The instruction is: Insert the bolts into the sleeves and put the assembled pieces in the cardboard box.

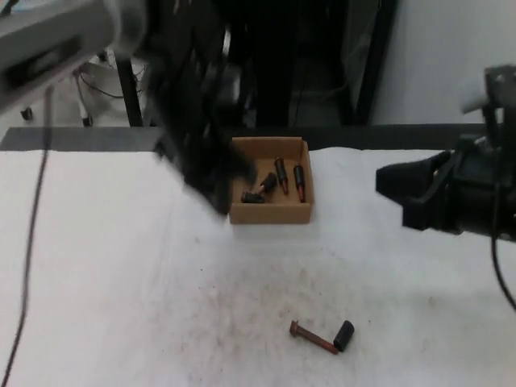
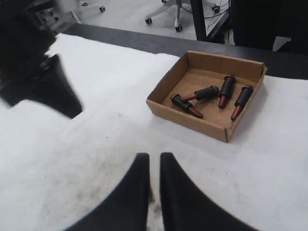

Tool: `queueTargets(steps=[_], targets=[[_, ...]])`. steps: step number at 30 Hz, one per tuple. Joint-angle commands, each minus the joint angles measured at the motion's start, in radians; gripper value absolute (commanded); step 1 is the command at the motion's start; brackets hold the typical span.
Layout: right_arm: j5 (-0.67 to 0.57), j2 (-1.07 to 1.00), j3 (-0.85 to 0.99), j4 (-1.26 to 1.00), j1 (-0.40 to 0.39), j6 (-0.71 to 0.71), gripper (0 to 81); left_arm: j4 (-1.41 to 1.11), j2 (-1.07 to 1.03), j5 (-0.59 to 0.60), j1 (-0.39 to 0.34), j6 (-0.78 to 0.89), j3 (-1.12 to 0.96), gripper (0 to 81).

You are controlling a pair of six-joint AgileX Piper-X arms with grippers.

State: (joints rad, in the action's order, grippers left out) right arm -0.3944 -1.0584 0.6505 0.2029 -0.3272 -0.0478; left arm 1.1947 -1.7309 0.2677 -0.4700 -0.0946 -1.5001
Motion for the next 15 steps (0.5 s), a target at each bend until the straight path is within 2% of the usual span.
queueTargets(steps=[1,5,8,11,15], targets=[[-0.002,-0.027,0.005,0.003,-0.021,0.035,8.7,-0.075,0.199,-0.005,-0.041,0.035,0.312,0.3],[-0.002,-0.106,0.005,0.003,-0.088,0.162,8.7,-0.276,0.497,-0.005,-0.091,0.162,0.668,0.3],[-0.002,-0.164,0.005,0.003,-0.141,0.304,8.7,-0.413,0.719,-0.005,-0.094,0.211,0.857,0.3],[-0.002,-0.227,0.01,0.003,-0.178,0.417,8.7,-0.505,0.902,-0.059,-0.089,0.211,0.959,0.3],[0.02,-0.317,0.042,0.035,-0.201,0.479,8.7,-0.567,1.07,-0.201,-0.089,0.187,1.015,0.3]])
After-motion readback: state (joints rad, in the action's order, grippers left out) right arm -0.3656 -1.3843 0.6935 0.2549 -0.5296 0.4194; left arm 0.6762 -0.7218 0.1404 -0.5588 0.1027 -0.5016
